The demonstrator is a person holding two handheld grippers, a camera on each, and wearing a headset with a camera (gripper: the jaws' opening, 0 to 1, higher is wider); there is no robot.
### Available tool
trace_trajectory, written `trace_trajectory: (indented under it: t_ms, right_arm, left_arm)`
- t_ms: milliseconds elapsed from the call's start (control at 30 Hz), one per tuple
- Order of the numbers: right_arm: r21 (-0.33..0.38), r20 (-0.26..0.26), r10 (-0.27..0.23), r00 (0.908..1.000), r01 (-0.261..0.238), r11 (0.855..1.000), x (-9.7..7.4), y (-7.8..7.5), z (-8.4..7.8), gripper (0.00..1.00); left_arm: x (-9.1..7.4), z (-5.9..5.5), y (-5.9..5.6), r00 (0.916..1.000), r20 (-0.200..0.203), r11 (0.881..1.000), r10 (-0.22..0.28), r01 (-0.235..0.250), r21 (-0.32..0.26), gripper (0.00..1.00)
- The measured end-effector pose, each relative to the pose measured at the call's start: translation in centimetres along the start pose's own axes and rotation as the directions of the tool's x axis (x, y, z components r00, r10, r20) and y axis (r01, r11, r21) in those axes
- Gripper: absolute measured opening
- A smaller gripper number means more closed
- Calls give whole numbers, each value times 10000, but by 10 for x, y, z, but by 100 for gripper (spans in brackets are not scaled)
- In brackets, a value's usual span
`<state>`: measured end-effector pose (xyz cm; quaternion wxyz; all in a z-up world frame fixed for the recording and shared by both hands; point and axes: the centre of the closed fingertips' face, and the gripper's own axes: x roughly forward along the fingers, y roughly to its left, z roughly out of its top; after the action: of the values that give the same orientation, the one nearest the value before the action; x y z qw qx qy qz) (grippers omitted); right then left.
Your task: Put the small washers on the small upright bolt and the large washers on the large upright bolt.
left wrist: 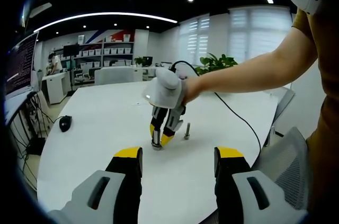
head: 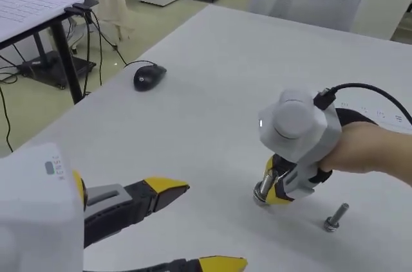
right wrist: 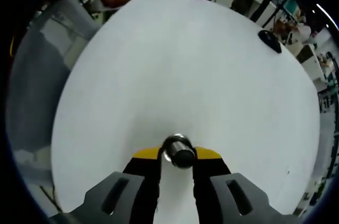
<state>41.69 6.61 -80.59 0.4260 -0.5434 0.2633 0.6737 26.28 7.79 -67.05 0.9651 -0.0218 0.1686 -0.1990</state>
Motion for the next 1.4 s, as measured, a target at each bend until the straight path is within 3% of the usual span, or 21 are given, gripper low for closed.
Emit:
trace_trajectory:
  t_ms: [267, 533, 633, 733, 867, 1033, 1067, 1133, 1167, 1267, 1300, 1367, 1400]
  right_arm:
    - [-275, 37, -61, 10000, 62, 9996, 1, 2, -3, 24]
    - [204, 747, -651, 9951, 638, 9978, -19, 1, -3, 25]
    - [403, 1077, -1108, 9880, 1071, 9934, -31, 2, -3, 25]
    - [809, 1528, -1606, 9751, 1496, 9854, -46, 9, -3, 25]
    - [1159, 1821, -2080, 9610, 1891, 9751, -58, 22, -7, 25]
    - [1834, 2414, -2678, 9328, 2271, 9564, -74, 47, -11, 24]
    - [2071, 2565, -2920, 9214, 2427, 9477, -79, 52, -12, 24]
    - [2285, 2714, -3102, 9111, 2521, 9403, -84, 61, -13, 24]
    - [2498, 2977, -3345, 8941, 2652, 9313, -88, 66, -12, 24]
    - [3124, 3304, -3674, 8694, 2666, 9118, -96, 81, -14, 24]
    - [3468, 3375, -3951, 8544, 2774, 8960, -99, 86, -16, 24]
    - [3784, 3608, -4113, 8371, 2717, 8849, -103, 94, -16, 25]
    - [4116, 3655, -4257, 8278, 2665, 8715, -105, 100, -18, 25]
  left_arm:
    - [-1, -1, 0, 10000, -28, 10000, 13, -13, 1, 54]
    - [-1, -1, -1, 10000, -41, 10000, -60, 61, 59, 54]
    - [1, 1, -3, 9999, -5, 9998, -165, 165, 136, 54]
    - [3, 3, -8, 9994, 15, 9991, -359, 359, 243, 54]
    - [6, 0, -12, 9978, -245, 9973, -622, 631, 369, 54]
    - [9, 6, -16, 9958, -203, 9946, -888, 898, 515, 54]
    - [9, 7, -17, 9954, -185, 9939, -942, 950, 557, 54]
    - [10, 8, -18, 9944, -202, 9925, -1041, 1051, 627, 54]
    - [10, 7, -19, 9937, -228, 9916, -1096, 1109, 666, 54]
    - [9, 5, -21, 9913, -391, 9885, -1259, 1286, 790, 54]
    - [9, 4, -22, 9899, -465, 9873, -1339, 1373, 801, 54]
    - [10, 4, -23, 9885, -470, 9856, -1436, 1471, 836, 54]
    - [11, 3, -24, 9872, -483, 9845, -1519, 1555, 808, 54]
